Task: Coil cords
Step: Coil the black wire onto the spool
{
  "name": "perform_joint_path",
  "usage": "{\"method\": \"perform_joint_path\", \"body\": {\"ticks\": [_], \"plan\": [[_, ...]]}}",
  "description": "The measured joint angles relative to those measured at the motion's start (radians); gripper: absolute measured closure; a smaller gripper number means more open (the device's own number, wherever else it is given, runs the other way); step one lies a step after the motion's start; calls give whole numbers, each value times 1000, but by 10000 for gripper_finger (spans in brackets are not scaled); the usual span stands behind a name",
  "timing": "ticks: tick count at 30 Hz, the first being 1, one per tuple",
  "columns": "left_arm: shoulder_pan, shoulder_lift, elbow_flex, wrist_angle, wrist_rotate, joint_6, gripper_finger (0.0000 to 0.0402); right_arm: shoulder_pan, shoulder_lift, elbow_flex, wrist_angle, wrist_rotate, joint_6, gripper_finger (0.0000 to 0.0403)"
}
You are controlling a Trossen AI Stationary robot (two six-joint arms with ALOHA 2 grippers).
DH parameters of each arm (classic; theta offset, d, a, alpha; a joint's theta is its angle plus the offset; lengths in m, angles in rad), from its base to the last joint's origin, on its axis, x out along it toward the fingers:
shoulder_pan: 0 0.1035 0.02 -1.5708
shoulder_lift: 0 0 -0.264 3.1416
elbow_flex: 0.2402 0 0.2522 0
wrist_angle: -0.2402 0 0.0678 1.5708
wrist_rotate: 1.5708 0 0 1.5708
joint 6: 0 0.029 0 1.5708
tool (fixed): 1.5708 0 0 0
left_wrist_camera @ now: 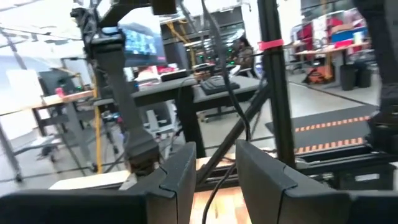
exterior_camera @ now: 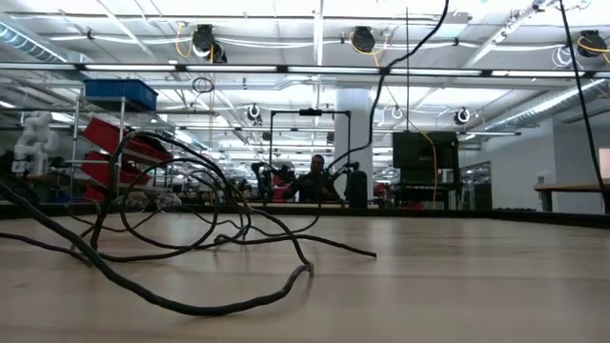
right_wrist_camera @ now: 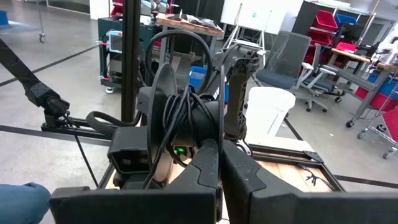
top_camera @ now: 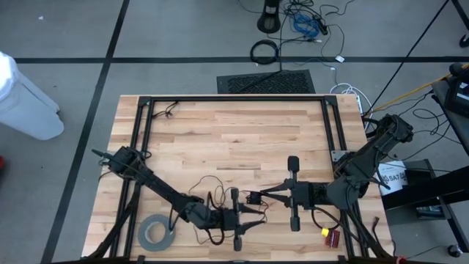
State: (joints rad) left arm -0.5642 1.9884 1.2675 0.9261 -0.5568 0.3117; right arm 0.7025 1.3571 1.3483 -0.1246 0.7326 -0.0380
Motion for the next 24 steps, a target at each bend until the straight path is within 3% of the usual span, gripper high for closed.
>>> {"method": "perform_joint_path", "body": {"ticks": [6, 14, 24], "plan": [[-1, 0, 0, -10, 16, -10, 281, 0, 0, 0, 0, 0, 0, 403], [-8, 0, 0, -163, -9, -19, 281, 0, 0, 0, -9, -1, 1, 403], [0, -2, 0, -171, -56, -91, 281, 0, 0, 0, -14, -1, 4, 403]]}}
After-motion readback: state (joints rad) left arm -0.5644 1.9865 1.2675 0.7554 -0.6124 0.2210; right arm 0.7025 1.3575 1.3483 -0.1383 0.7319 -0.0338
